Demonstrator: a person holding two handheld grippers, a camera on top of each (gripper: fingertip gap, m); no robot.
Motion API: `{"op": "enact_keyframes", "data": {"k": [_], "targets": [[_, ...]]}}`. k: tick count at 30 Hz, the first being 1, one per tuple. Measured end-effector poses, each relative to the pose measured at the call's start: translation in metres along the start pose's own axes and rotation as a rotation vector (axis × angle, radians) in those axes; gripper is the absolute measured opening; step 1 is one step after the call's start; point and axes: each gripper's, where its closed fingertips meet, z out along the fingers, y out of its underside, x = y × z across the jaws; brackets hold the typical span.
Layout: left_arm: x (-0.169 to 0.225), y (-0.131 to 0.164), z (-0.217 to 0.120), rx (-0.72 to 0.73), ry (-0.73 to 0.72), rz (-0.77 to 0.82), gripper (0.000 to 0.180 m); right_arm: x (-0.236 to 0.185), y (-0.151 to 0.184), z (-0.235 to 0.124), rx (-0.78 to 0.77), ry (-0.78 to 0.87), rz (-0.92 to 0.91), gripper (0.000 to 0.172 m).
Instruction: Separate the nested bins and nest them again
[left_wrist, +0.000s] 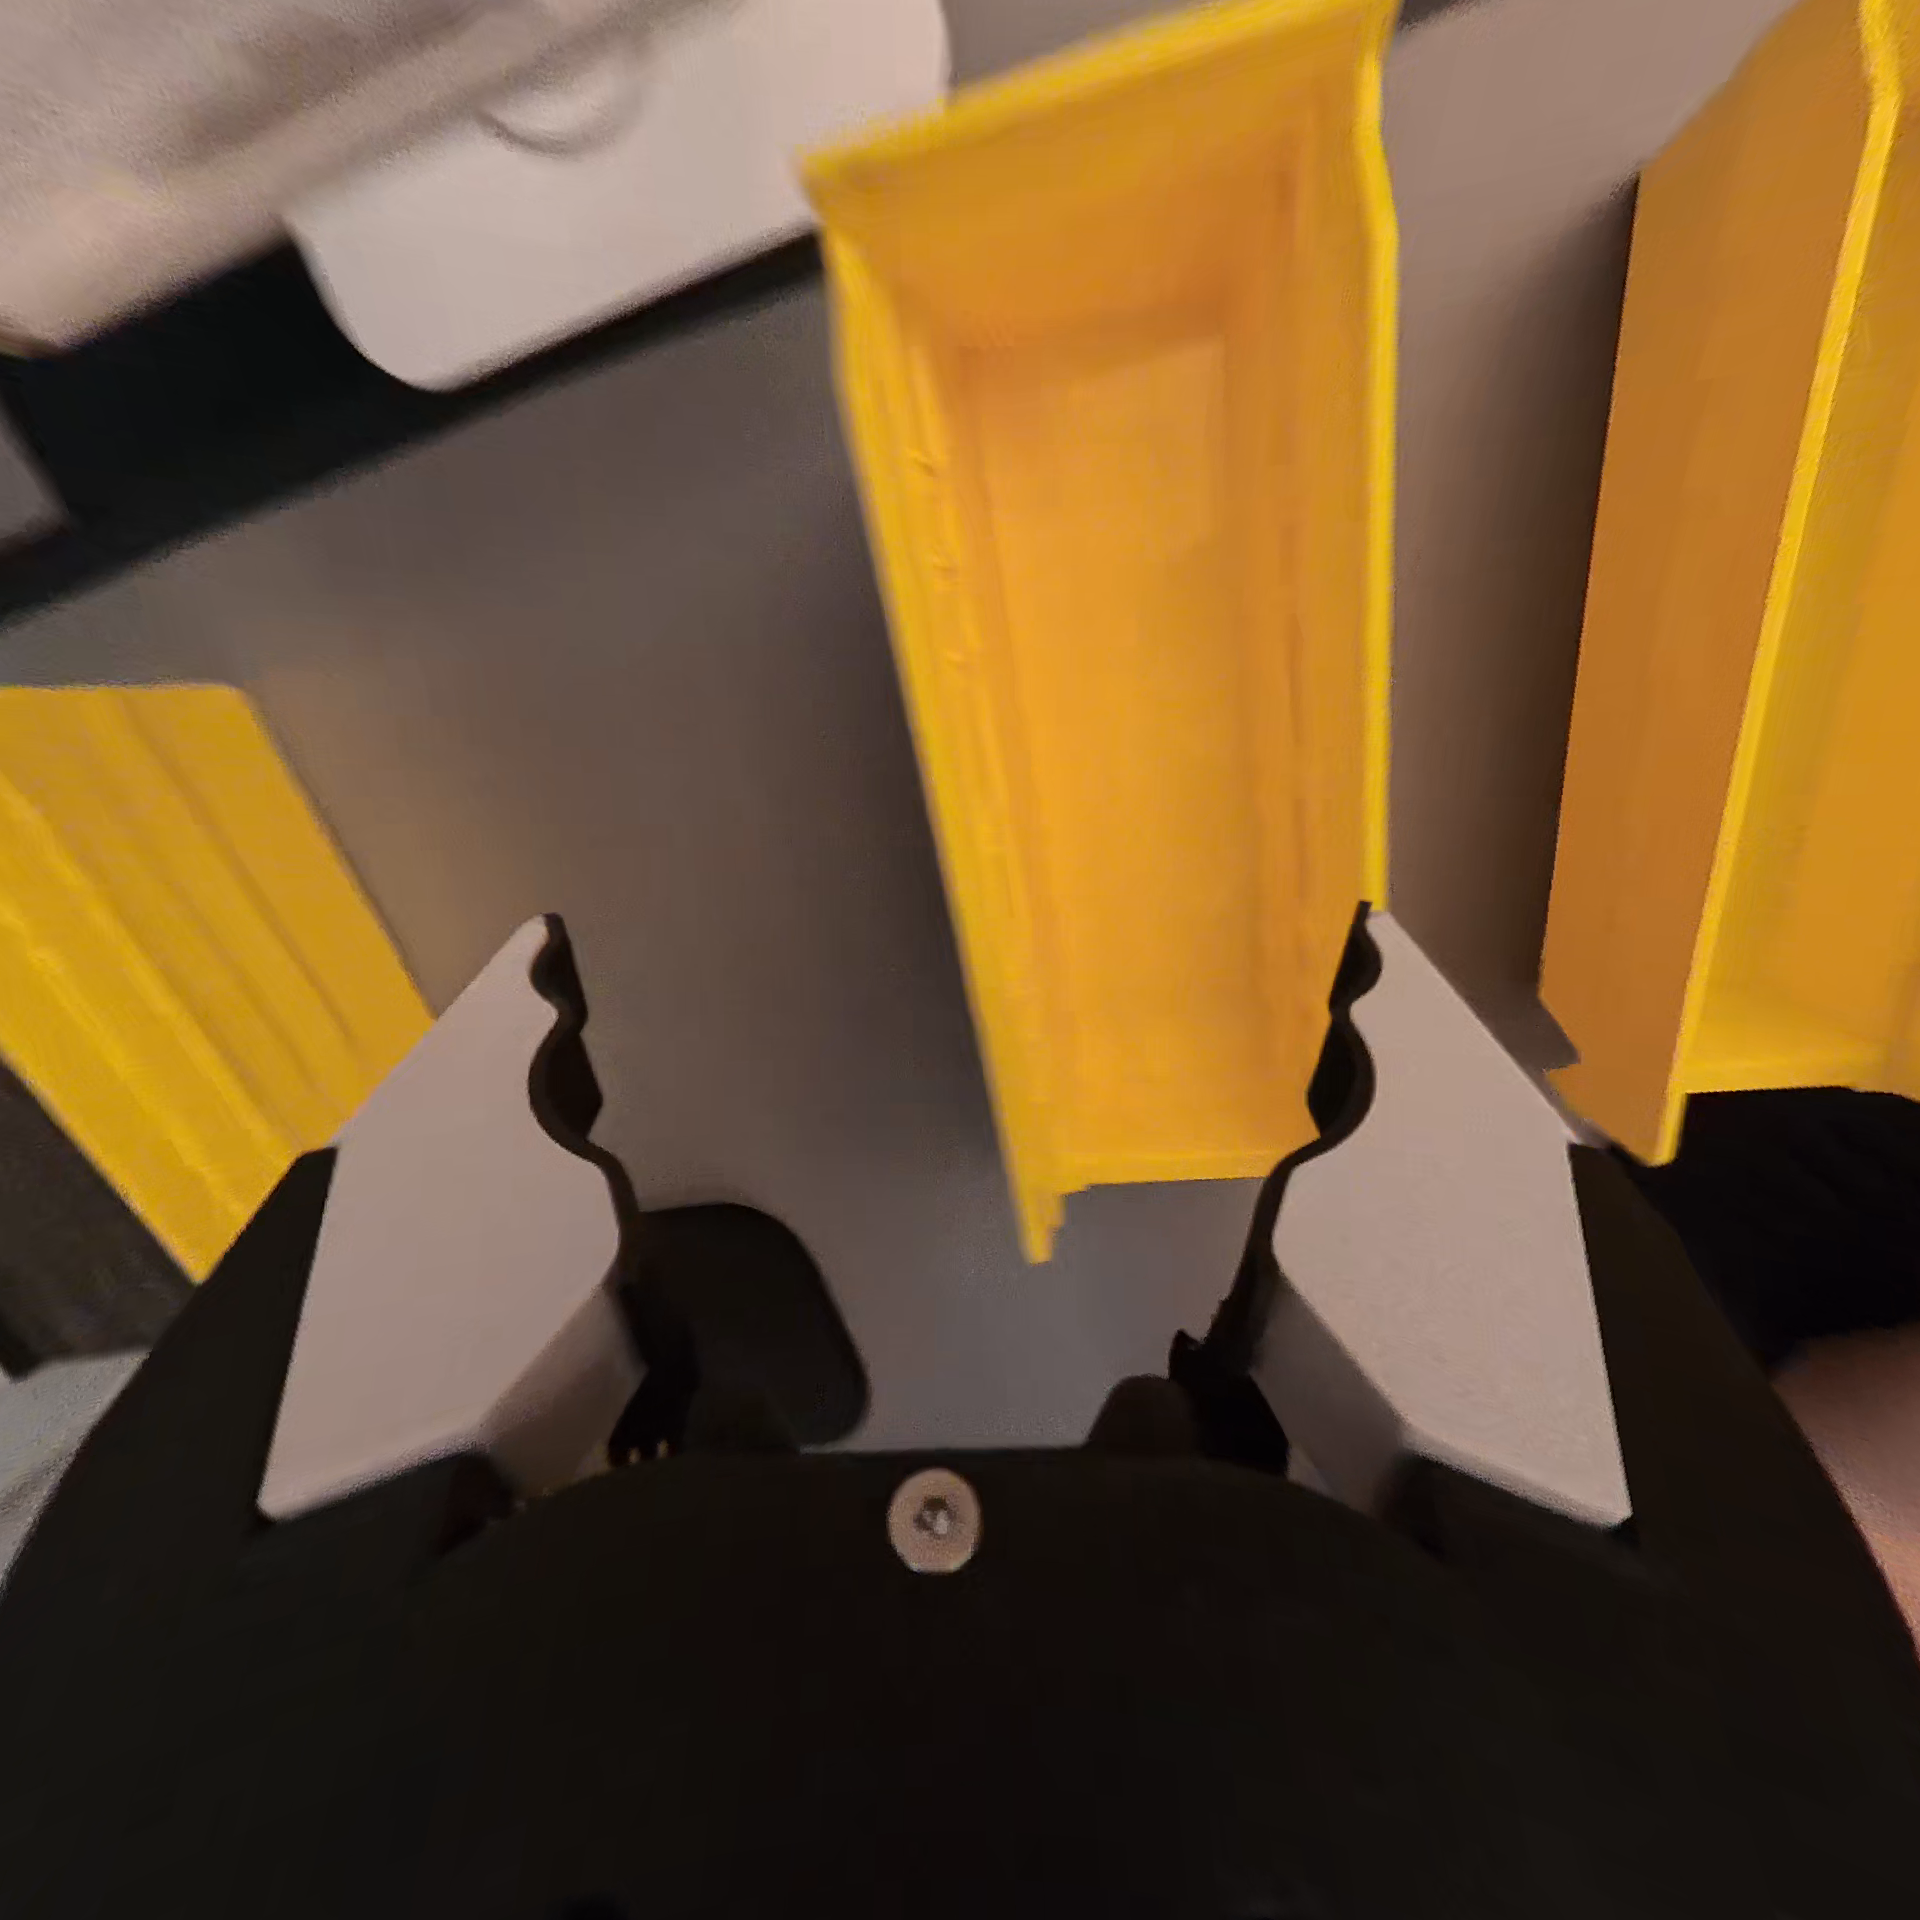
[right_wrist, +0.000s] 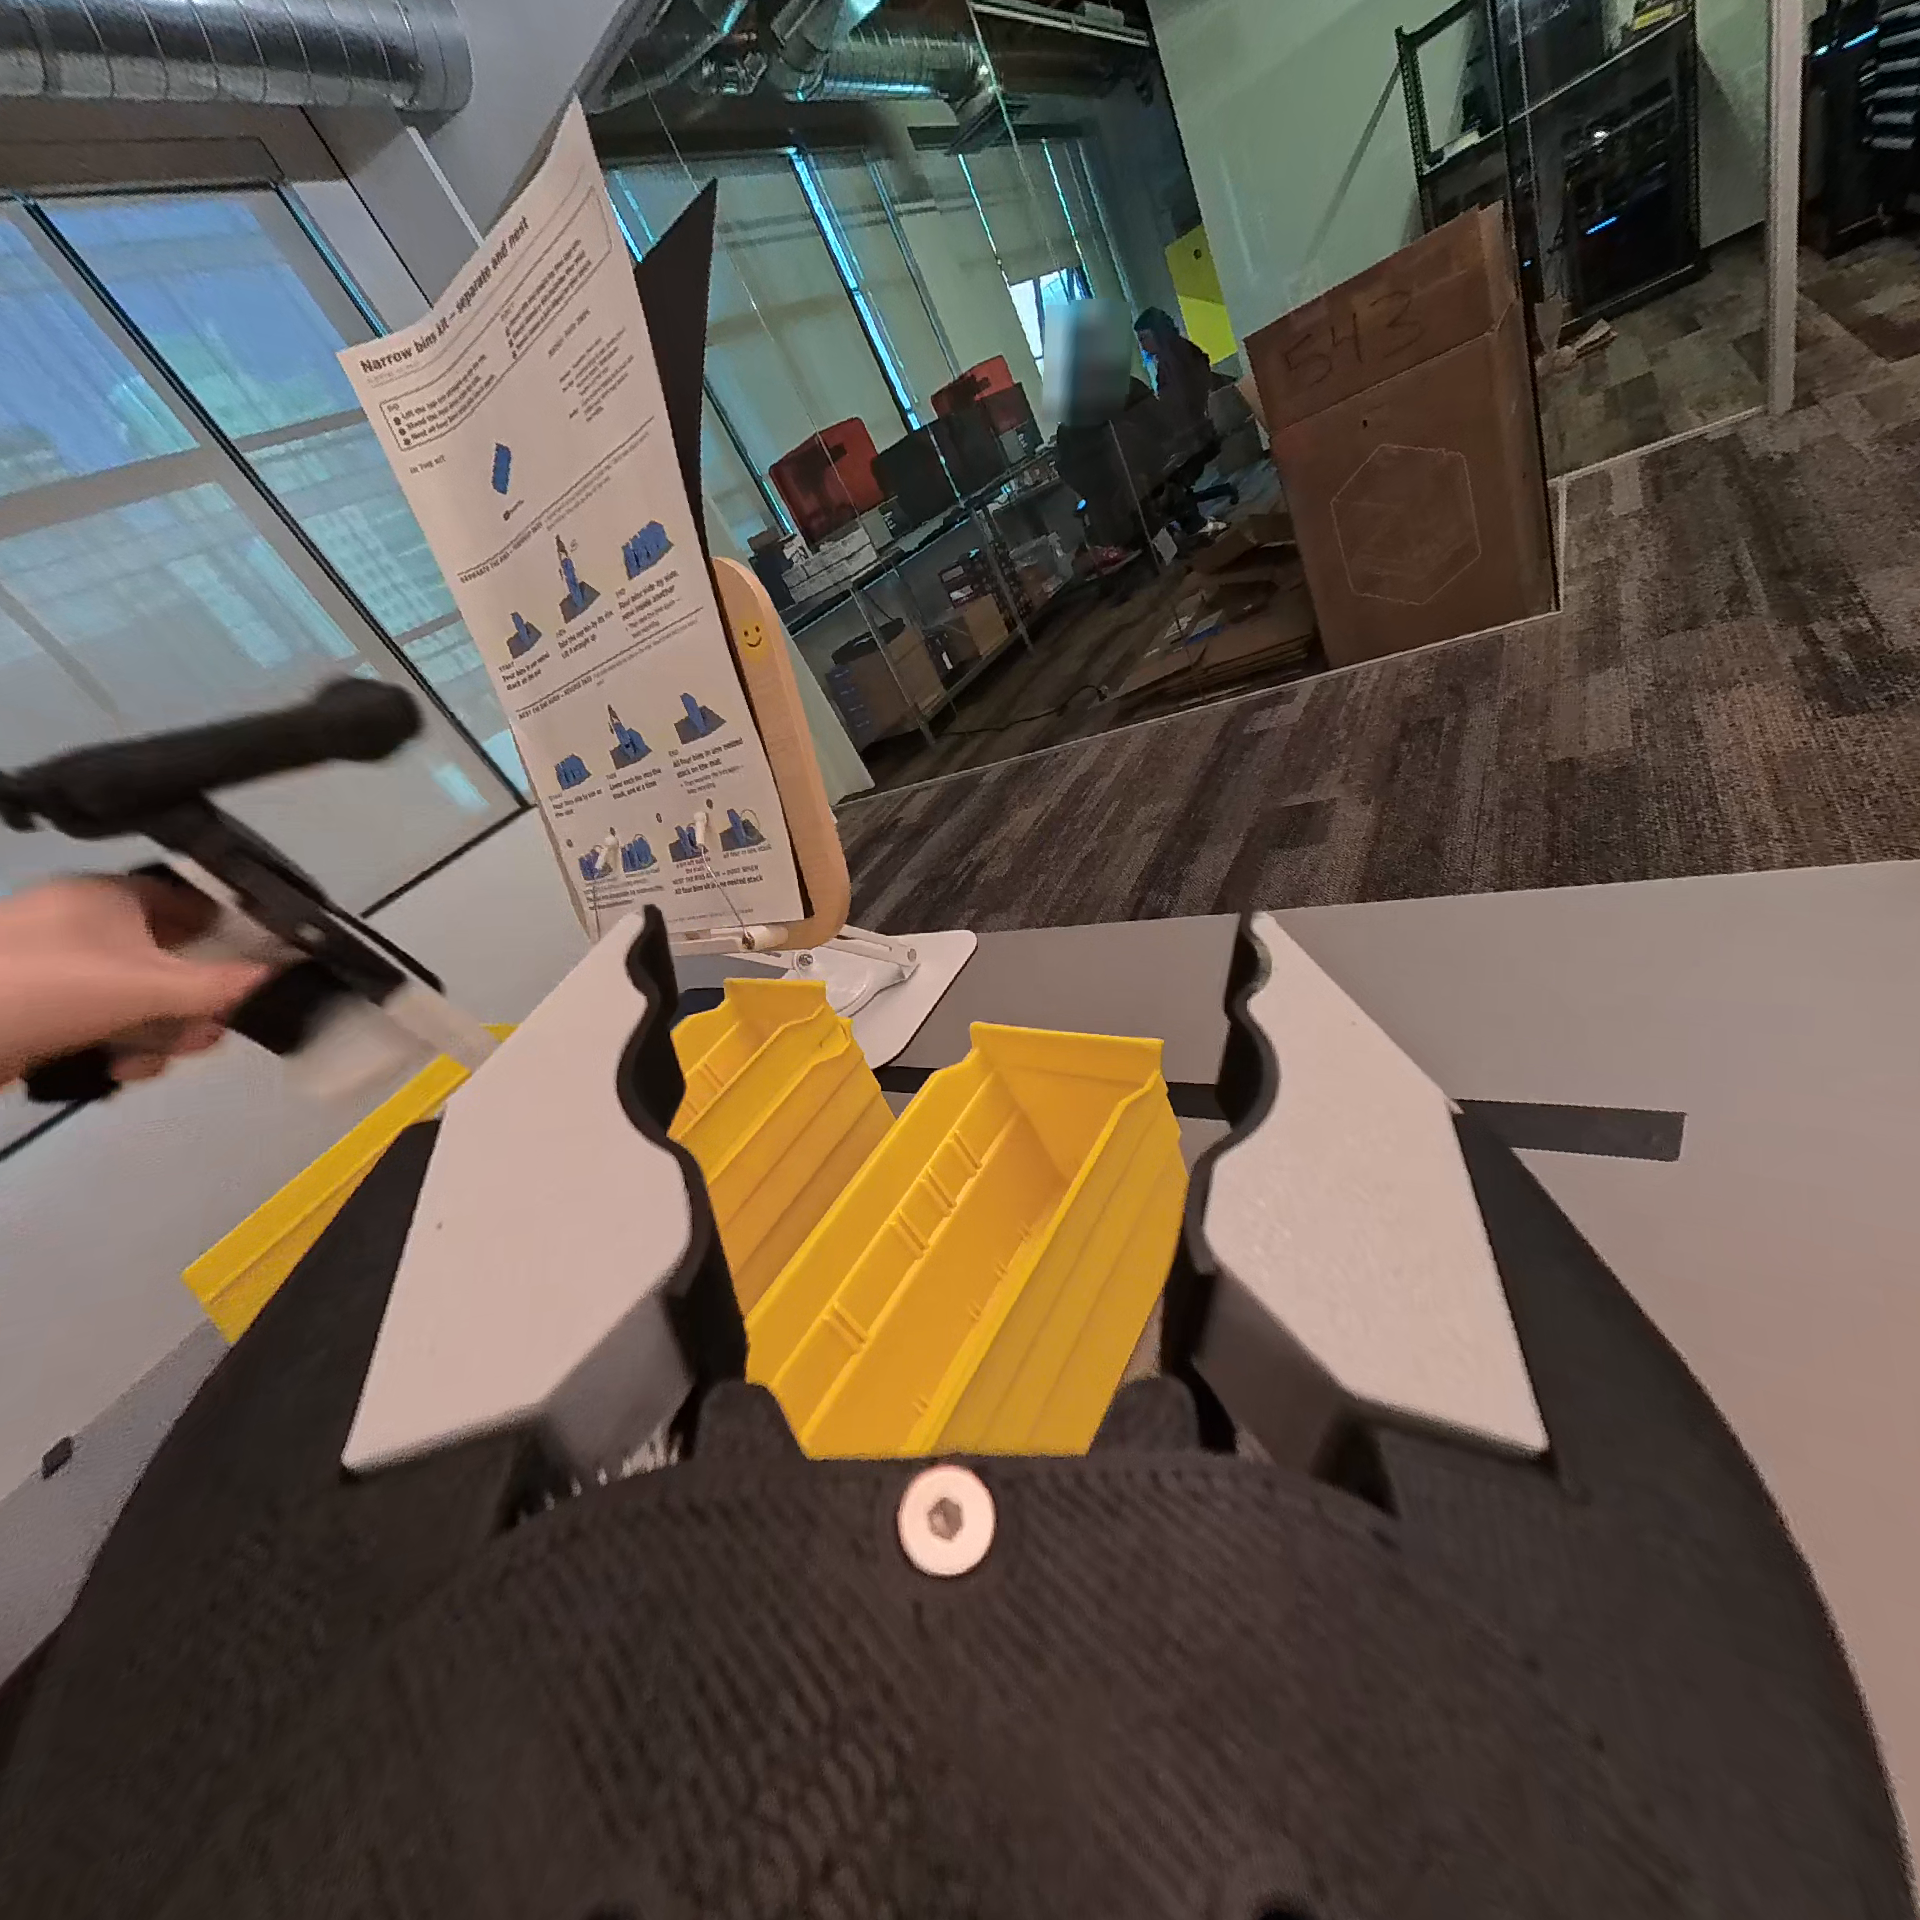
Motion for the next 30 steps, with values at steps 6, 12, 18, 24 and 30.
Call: {"op": "enact_keyframes", "data": {"k": [6, 12, 18, 24, 30], "targets": [[-0.154, 0.014, -0.049, 0.263, -0.289, 0.057, 0.143, 0.007, 0.005, 0.004, -0.016, 0.02, 0.007, 0.106], [-0.266, 0.085, 0.014, 0.18, -0.211, -0.078, 0.151, 0.014, 0.014, 0.01, -0.056, 0.07, -0.026, 0.106], [-0.33, 0.137, 0.087, 0.072, -0.101, -0.244, 0.156, 0.008, 0.011, 0.013, -0.041, 0.047, -0.023, 0.106], [-0.344, 0.15, 0.135, 0.014, -0.035, -0.285, 0.158, 0.025, 0.011, 0.006, -0.031, 0.094, 0.006, 0.104], [-0.34, 0.155, 0.157, -0.052, -0.023, -0.269, 0.155, 0.03, 0.014, 0.009, -0.037, 0.085, 0.039, 0.101]]}}
